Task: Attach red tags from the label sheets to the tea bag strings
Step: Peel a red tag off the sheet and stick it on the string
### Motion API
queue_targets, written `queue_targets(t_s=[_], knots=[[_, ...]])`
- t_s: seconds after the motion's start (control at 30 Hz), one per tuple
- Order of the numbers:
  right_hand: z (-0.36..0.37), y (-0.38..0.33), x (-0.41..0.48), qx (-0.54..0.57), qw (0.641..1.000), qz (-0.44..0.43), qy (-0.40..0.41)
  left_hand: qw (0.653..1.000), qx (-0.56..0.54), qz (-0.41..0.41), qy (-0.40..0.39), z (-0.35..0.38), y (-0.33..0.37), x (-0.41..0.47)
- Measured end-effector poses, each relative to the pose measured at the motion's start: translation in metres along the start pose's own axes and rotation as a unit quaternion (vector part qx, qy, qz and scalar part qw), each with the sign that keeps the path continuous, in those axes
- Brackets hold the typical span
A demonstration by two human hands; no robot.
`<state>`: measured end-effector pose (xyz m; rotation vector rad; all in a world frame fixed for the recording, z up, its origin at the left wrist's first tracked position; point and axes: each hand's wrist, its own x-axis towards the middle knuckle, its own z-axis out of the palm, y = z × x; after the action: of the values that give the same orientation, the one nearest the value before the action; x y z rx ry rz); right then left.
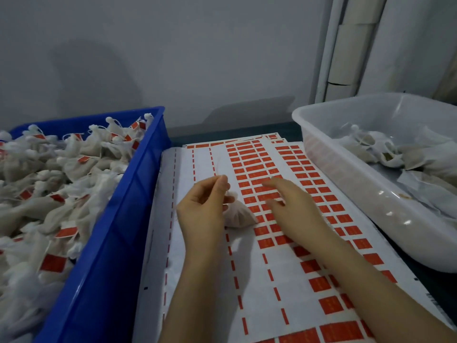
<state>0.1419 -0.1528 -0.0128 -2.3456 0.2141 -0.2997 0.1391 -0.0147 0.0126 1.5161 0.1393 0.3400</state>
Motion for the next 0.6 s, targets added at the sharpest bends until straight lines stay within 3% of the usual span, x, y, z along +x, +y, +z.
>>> queue_targets(t_s=[0.23,0.33,0.6], knots=[[-0.013,0.010,-0.060,-0.042,0.986,-0.046,-0.153,1.000,-0.011,0.014,-0.003,0.006,0.000,-0.003],[-0.009,0.016,-0.064,-0.083,0.986,-0.041,-0.137,1.000,-0.014,0.021,-0.004,0.006,0.001,-0.006],[-0.007,0.016,-0.063,-0.071,0.990,-0.051,-0.112,0.999,-0.010,0.030,-0.015,0.010,0.001,-0.008]])
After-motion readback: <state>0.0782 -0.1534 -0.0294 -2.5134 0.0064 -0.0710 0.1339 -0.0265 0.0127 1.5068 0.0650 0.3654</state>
